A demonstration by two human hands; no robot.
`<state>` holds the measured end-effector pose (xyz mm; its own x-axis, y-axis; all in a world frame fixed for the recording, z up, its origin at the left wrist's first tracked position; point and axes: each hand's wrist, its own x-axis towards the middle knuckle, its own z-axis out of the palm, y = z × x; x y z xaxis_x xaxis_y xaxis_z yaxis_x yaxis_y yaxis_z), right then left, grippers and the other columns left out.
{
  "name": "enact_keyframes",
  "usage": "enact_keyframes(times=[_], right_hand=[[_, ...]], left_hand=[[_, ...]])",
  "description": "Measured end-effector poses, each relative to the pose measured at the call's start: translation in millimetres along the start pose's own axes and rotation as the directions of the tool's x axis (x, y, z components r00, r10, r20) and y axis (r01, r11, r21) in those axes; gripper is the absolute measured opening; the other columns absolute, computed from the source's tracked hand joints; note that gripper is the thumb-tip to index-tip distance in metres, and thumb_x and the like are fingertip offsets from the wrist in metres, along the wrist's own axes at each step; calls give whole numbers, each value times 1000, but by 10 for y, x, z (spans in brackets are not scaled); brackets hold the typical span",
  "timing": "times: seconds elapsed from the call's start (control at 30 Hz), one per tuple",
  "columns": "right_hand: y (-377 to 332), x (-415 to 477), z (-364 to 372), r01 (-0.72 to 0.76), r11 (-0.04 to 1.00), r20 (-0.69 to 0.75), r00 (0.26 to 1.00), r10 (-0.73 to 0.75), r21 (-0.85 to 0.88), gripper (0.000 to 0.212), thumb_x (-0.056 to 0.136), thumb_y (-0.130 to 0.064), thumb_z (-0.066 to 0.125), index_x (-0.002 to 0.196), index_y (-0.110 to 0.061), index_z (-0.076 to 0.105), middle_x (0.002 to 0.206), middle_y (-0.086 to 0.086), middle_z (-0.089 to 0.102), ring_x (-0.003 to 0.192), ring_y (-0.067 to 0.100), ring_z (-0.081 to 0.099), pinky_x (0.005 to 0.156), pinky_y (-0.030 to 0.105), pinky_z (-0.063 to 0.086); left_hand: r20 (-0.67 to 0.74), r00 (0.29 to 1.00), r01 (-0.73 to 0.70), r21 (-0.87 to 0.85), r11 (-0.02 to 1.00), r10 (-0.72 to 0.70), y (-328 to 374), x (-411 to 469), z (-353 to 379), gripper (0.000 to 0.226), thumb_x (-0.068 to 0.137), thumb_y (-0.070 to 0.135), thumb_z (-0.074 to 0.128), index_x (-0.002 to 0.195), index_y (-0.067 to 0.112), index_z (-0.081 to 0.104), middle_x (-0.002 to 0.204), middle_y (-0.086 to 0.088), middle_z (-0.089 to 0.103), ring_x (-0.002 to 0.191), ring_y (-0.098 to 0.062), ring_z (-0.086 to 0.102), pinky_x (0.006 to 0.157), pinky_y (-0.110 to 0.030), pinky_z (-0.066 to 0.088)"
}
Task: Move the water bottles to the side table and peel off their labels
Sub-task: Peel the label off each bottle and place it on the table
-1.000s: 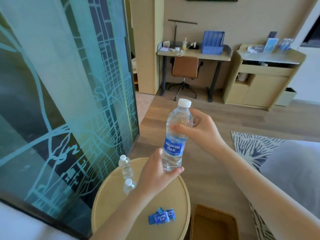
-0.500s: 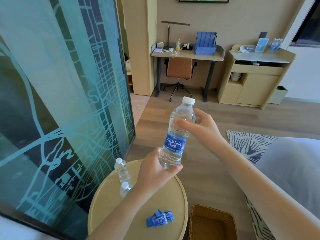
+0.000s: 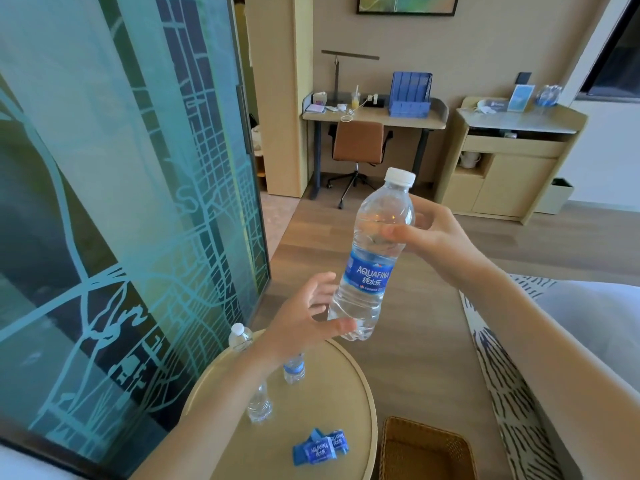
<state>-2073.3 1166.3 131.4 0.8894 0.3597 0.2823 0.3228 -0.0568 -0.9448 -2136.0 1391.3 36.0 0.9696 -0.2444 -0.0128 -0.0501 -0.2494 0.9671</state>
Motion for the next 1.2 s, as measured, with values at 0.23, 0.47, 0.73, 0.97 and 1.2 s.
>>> enact_keyframes(times=[0.23,0.47,0.73,0.97,1.2], right_hand=[[94,37,-38,1,998,109,994,-8,68,47,75,-33,77,117,-13,71,112,10,74,109,32,70,93,44,56],[280,-25,7,-92,989,117,990,78,116,56,73,-33,75,122,-8,67,117,14,73,112,33,69,91,43,57],[401,-106,116,-92,984,44,995,87,151,44,83,-31,73,124,-15,69,119,11,74,113,30,70,93,42,57],[431,-219,351,-115,989,-223,970,93,-90,35,84,-24,81,117,-21,70,103,-7,78,96,8,73,78,23,59],[515,-263,568,-256,958,-450,876,172,-133,40,65,-48,87,93,-26,68,83,-14,75,74,-7,69,52,8,47]], left_hand=[[268,963,-29,-22,999,34,56,86,46,59,73,41,83,127,36,60,125,11,69,120,-7,63,100,-30,51],[180,983,-38,-23,999,42,-11,31,144,34,65,45,85,96,43,72,101,11,76,98,-7,71,78,-18,55],[23,996,-85,-69,994,87,-86,-53,253,30,70,29,86,96,38,75,95,10,78,88,-2,72,71,-9,50],[-207,977,-21,126,992,47,-210,-88,340,29,62,42,82,88,38,70,81,17,75,74,1,70,66,-14,52],[-307,952,73,242,968,5,-292,-145,508,46,58,55,80,97,37,63,80,20,73,71,2,71,74,-33,60]])
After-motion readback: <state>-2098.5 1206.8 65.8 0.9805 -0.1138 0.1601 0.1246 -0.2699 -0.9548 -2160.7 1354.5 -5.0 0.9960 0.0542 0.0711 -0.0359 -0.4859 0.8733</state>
